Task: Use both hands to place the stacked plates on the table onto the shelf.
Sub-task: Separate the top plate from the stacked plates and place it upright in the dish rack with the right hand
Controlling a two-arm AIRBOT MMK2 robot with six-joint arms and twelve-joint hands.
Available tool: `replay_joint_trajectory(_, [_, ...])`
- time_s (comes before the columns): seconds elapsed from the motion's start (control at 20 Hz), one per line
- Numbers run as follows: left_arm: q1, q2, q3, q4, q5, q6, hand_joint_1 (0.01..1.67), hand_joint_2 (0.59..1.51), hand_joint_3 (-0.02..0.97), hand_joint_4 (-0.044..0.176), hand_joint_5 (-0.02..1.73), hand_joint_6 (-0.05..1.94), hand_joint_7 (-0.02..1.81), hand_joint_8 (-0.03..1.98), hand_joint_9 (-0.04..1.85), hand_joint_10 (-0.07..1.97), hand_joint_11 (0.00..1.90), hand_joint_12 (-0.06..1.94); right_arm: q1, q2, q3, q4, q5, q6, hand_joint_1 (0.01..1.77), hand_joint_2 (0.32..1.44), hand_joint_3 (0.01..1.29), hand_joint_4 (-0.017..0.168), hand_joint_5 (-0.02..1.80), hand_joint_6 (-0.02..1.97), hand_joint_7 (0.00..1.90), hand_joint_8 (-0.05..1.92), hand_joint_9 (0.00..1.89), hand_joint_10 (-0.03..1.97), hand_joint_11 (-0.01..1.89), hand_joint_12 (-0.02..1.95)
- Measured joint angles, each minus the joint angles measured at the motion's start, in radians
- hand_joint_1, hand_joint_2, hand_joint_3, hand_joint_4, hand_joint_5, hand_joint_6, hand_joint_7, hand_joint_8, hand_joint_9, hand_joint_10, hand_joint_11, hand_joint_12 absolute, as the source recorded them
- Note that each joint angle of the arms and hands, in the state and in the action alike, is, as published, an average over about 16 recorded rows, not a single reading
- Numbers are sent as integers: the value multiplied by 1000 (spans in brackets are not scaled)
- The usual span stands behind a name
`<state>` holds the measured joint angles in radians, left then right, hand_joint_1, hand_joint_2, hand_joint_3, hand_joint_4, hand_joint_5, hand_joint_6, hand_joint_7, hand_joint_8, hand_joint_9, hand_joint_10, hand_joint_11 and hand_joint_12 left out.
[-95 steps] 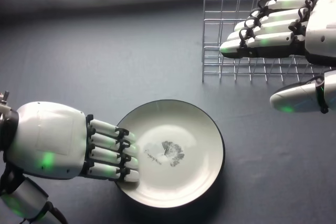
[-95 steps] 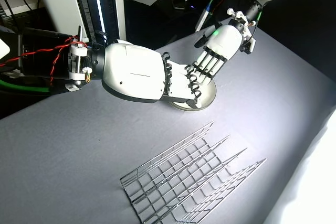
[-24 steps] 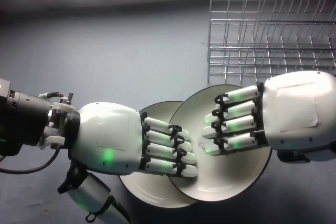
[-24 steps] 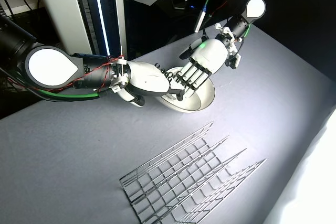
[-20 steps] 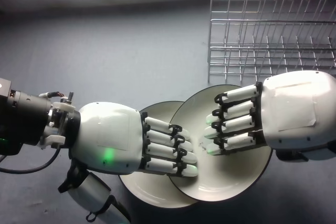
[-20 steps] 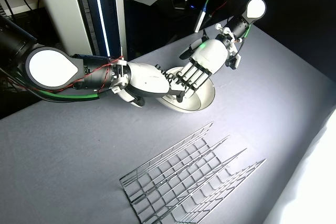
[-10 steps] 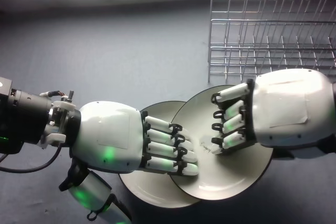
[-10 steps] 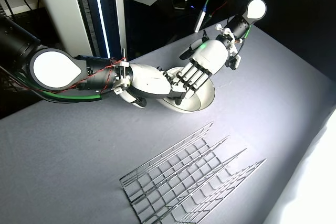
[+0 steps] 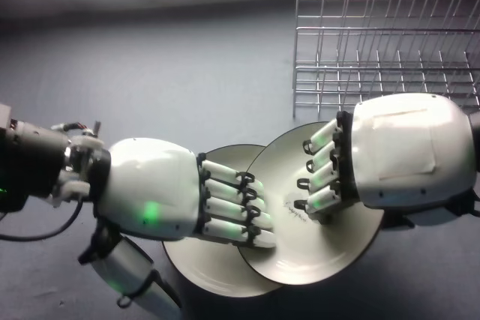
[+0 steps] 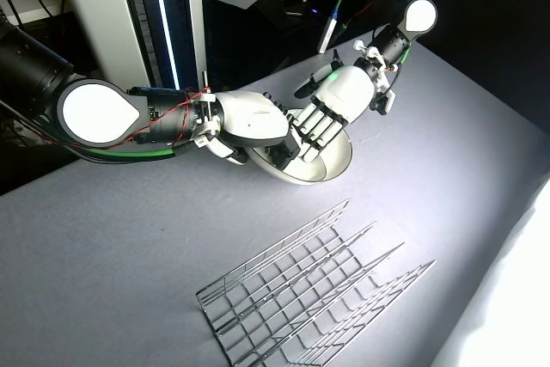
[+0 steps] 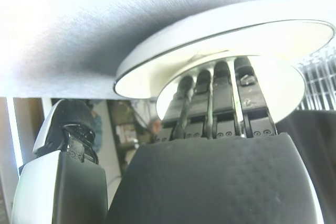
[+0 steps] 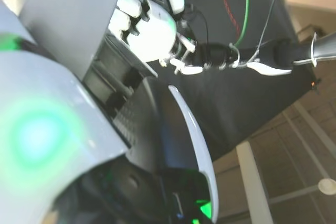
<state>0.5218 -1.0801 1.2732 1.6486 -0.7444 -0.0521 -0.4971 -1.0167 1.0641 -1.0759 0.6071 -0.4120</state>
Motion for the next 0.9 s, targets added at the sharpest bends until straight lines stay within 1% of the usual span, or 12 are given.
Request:
replay_joint_trajectory(0.2, [-34,49,-24,-11,7,-14,15,1184,6,1,59,-9,71,-1,89,3,39,108,26,-1,-1,10,-2,0,1263,1006,13,2,751,781,858,641,867,1067,708,1290])
replay_joint_trajectory(0.35, [-65,97,-47,-19,14,-20,14,1185,6,3,75,1,89,4,95,7,38,117,49,1,-6,19,-9,1,1277,999,13,4,771,871,882,700,887,1166,719,1288])
replay_joint_trajectory(0.6, [-109,186,-88,-12,35,-15,13,1184,6,2,96,16,106,12,98,9,34,137,91,7,-22,34,-21,6,1302,1000,14,6,813,963,923,772,906,1156,707,1304])
replay_joint_trajectory(0.75, [-131,236,-113,0,50,-3,14,1184,6,0,100,18,108,12,103,9,33,154,117,12,-34,48,-29,12,1312,1001,14,5,832,1007,946,809,909,1162,694,1312])
replay_joint_trajectory(0.9, [-146,276,-130,13,71,15,15,1183,6,0,105,18,113,12,106,9,32,170,144,18,-47,71,-38,20,1319,1002,14,5,845,1042,968,836,909,1170,682,1320])
